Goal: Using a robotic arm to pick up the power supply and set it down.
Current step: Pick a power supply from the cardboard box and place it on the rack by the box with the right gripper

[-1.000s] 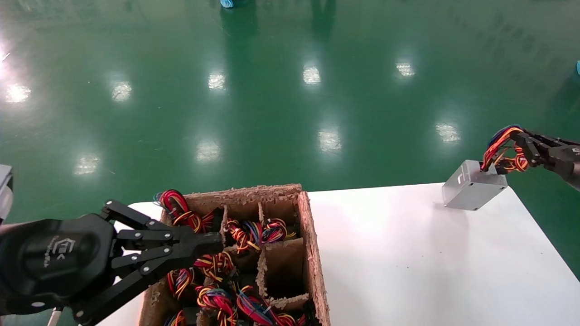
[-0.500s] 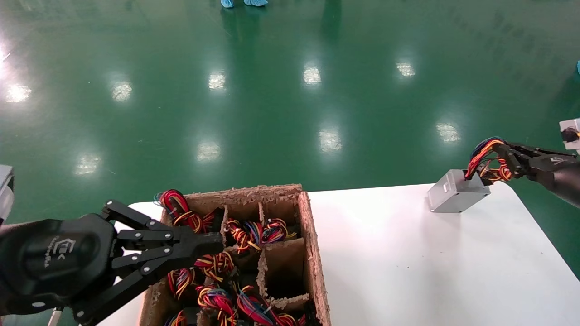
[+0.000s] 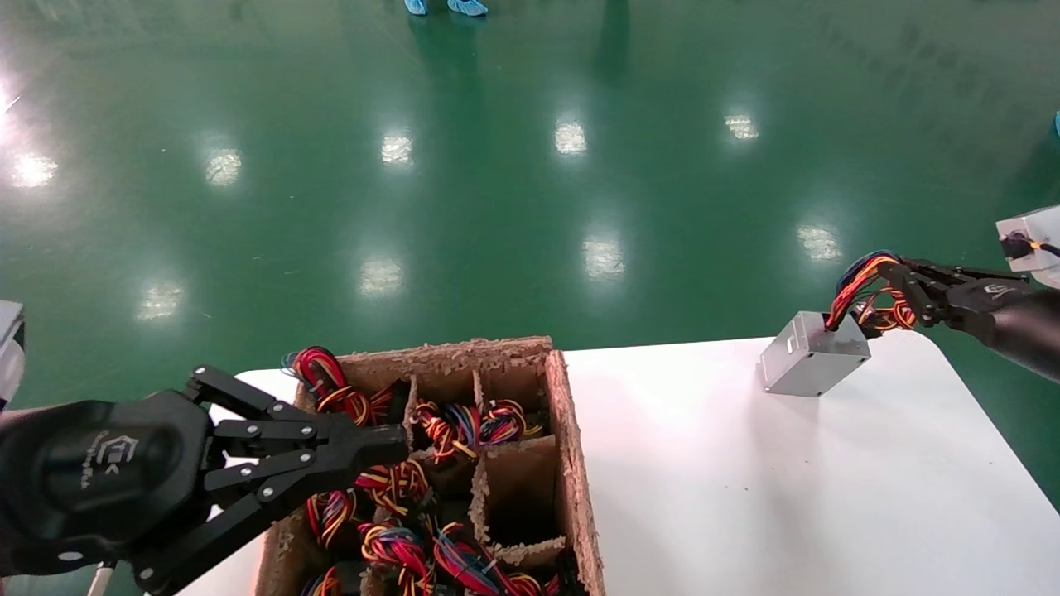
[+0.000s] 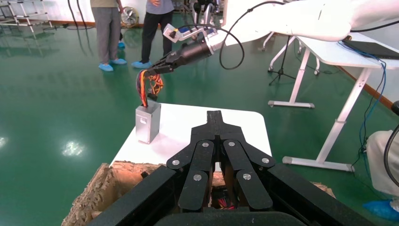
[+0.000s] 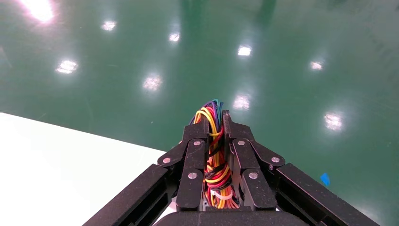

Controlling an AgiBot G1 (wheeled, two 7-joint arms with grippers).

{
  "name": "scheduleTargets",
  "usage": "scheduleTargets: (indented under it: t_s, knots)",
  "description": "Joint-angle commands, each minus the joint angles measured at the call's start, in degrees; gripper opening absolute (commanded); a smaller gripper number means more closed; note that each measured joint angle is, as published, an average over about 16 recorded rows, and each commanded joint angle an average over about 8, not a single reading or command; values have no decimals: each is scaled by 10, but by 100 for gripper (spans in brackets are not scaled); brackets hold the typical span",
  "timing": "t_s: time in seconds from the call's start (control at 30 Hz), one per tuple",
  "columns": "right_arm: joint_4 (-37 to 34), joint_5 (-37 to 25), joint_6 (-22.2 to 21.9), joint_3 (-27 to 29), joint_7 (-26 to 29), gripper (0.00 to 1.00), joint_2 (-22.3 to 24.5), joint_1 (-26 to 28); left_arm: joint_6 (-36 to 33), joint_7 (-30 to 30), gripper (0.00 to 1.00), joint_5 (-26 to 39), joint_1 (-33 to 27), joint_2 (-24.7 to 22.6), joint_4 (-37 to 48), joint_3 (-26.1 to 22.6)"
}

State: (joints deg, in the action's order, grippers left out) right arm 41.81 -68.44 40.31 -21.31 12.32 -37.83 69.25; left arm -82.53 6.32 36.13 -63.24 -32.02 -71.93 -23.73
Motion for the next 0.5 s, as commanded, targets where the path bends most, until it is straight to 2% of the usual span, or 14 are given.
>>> scheduleTargets:
  t_s: [0.03,0.5]
  knots:
    - [-2,-1,6,-1,-4,0,0,3,0,0,0,0,0,0,0,0]
    - [13,-4,35,-8,-5,0,8,5,0,0,0,0,0,0,0,0]
